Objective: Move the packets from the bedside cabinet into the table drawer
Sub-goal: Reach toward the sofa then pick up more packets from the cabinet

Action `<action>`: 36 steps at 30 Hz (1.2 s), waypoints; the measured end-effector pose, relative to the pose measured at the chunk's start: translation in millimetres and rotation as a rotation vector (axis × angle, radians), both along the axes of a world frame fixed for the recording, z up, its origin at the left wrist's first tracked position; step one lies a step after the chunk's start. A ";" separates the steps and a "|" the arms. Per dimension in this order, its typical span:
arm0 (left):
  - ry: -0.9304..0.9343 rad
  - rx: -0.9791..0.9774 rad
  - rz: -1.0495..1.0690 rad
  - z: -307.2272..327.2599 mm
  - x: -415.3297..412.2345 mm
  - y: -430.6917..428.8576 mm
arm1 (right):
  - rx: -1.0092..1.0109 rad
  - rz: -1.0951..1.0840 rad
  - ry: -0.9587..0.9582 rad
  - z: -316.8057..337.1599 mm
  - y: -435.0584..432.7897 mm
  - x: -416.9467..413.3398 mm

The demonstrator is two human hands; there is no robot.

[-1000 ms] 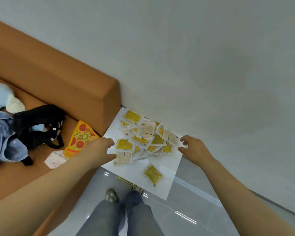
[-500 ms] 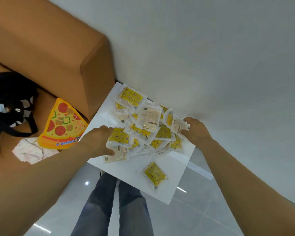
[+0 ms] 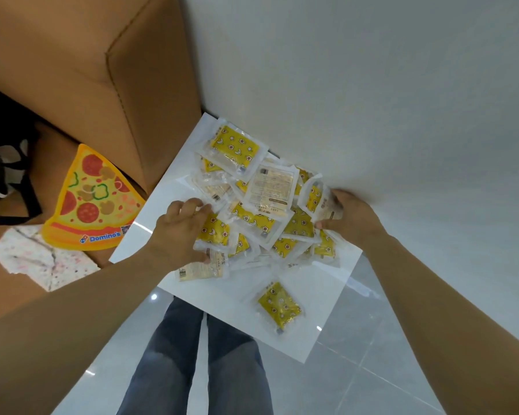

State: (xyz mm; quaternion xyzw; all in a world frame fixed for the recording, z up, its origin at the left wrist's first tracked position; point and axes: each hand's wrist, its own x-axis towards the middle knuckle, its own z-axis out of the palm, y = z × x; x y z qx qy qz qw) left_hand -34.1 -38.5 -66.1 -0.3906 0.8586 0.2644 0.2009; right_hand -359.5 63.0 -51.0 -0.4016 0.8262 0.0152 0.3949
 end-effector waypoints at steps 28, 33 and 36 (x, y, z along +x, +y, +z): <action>-0.273 0.020 0.157 -9.6 -5.7 37.2 | 0.028 -0.338 -0.022 -11.7 13.4 39.3; -0.217 0.020 0.212 -6.6 -1.8 44.8 | -0.022 -0.384 -0.004 -10.1 13.1 44.4; -0.215 0.043 0.256 -4.9 -0.4 46.0 | -0.018 -0.380 -0.013 -8.9 13.1 48.1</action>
